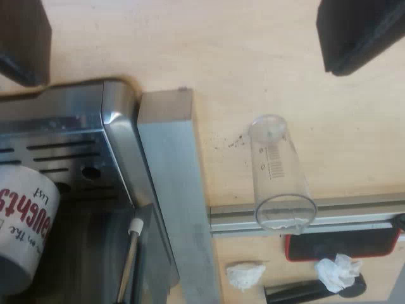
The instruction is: Place mug into machine
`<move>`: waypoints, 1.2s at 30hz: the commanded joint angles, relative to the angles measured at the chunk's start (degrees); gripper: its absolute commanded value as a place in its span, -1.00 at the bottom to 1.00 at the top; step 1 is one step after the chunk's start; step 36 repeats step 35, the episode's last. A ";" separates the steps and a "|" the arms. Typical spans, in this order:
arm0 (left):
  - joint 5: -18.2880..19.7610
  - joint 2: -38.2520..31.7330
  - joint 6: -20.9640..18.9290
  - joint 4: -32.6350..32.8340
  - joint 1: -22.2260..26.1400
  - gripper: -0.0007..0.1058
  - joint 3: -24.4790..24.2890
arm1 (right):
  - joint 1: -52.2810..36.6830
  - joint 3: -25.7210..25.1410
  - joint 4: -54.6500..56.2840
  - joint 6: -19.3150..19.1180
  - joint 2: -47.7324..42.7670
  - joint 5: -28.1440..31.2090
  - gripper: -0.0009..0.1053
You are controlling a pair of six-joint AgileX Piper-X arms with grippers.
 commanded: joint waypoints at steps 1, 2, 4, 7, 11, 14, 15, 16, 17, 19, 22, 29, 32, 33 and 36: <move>-0.18 -7.97 -0.11 -1.24 0.19 0.65 -0.27 | -0.13 0.05 -0.72 -0.55 -2.62 -0.73 0.46; -0.05 -7.97 -0.11 -1.24 0.19 0.65 -0.27 | -0.13 0.05 -0.72 -0.55 -2.62 -0.73 0.46; 0.30 -7.97 -0.11 -1.47 0.19 0.65 -0.13 | -0.13 0.05 -0.72 -0.45 -2.62 -0.73 0.46; 0.29 -7.97 -0.11 -1.60 0.19 0.65 -0.11 | -0.13 0.05 -0.72 -0.45 -2.62 -0.47 0.46; 0.29 -7.97 -0.11 -1.60 0.19 0.65 -0.11 | -0.13 0.05 -0.72 -0.45 -2.62 -0.49 0.46; 0.29 -7.97 -0.11 -2.45 0.19 0.65 0.40 | -0.13 0.05 -0.72 -0.45 -2.62 -0.49 0.46; 0.29 -7.97 -0.11 -2.57 0.19 0.65 0.41 | -0.13 0.05 -0.72 -0.45 -2.62 -0.49 0.46; 0.29 -7.97 -0.11 -2.57 0.19 0.65 0.39 | -0.13 0.05 -0.72 -0.45 -2.62 -0.49 0.46; 0.29 -7.97 -0.11 -2.57 0.19 0.65 0.39 | -0.13 0.05 -0.72 -0.45 -2.62 -0.49 0.46; 0.29 -7.97 -0.11 -2.57 0.19 0.65 0.39 | -0.13 0.05 -0.72 -0.45 -2.62 -0.49 0.46; 0.29 -7.97 -0.11 -2.57 0.19 0.65 0.39 | -0.13 0.05 -0.72 -0.45 -2.62 -0.49 0.46; 0.29 -7.97 0.13 -2.85 0.19 0.65 0.55 | -0.13 0.05 -0.72 -0.45 -2.62 -0.49 0.46; 0.29 -7.97 0.13 -2.85 0.19 0.65 0.55 | -0.13 0.05 -0.72 -0.45 -2.62 -0.49 0.46; 0.29 -7.97 0.13 -2.85 0.19 0.65 0.55 | -0.13 0.05 -0.72 -0.45 -2.62 -0.49 0.46; 0.29 -7.97 0.13 -2.85 0.19 0.65 0.55 | -0.13 0.05 -0.72 -0.45 -2.62 -0.49 0.46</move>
